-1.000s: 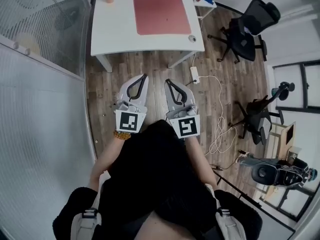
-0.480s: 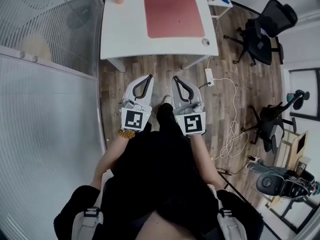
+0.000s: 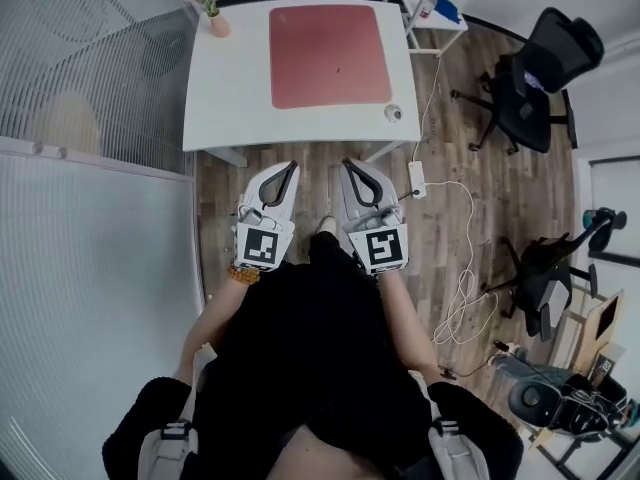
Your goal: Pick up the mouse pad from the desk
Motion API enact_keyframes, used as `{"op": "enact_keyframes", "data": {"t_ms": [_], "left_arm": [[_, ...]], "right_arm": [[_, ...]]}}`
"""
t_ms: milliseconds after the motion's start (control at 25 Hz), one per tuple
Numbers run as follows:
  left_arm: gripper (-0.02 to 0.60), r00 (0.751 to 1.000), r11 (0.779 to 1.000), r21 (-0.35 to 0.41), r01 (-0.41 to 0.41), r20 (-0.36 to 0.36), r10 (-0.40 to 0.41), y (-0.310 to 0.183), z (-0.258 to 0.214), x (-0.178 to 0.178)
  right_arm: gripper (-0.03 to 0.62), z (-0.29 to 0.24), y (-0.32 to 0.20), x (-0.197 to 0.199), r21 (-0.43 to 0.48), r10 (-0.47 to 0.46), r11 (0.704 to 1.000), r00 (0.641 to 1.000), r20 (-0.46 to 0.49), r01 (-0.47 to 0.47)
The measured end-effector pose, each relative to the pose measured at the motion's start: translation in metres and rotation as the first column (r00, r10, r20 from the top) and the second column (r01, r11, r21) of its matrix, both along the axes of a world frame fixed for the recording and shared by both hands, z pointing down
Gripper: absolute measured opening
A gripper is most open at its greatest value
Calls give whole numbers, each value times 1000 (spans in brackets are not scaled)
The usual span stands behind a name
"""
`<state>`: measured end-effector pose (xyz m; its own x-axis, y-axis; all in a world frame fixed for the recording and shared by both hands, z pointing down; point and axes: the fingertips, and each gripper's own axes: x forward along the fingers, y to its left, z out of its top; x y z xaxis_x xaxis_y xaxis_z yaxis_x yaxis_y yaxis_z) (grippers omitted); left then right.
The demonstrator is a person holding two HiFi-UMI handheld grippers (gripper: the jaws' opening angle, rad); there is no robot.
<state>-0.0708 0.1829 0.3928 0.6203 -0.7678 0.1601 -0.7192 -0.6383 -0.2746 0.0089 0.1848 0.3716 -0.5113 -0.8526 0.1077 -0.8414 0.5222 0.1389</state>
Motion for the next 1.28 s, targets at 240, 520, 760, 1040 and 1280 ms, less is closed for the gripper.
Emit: {"op": "enact_keyframes", "data": {"t_ms": [240,520,760,1040,1280], "left_arm": [[0,999,999,-32,-12,43,13,-10,15,48],[0,997,997,-60,-43,64,47,-32,23,76],[0,995,997,-56,-56,78,61,-68,35,90],[2,992,997,-51,-57,113,62,-134,49,92],[2,985,996,-81,-42,162,55,-196,73,77]], "right_arm": [[23,30,-22,49,-67,-13,998,1000,-1,13],[23,52,-44,89,-138,-5,990,1000,-9,4],[23,58,-86,109,-148,-11,989,999,-49,4],[23,65,-151,109,-160,-90,985,981,-174,62],[23,80,-211,101,-199,-157,974,958,-241,110]]}}
